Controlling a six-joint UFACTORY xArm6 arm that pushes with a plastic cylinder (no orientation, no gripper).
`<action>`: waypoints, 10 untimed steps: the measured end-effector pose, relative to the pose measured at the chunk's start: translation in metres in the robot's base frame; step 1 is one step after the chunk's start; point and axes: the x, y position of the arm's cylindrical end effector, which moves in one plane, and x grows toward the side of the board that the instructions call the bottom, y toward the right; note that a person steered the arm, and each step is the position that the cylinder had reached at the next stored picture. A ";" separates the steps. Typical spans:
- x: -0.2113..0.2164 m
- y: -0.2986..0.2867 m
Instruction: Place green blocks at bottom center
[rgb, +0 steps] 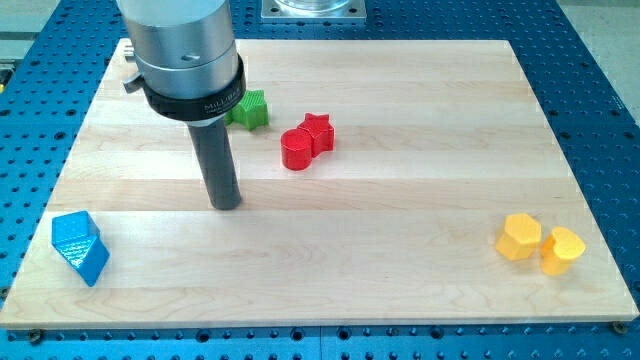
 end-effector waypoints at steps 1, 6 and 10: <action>0.000 0.000; -0.212 -0.073; -0.003 -0.020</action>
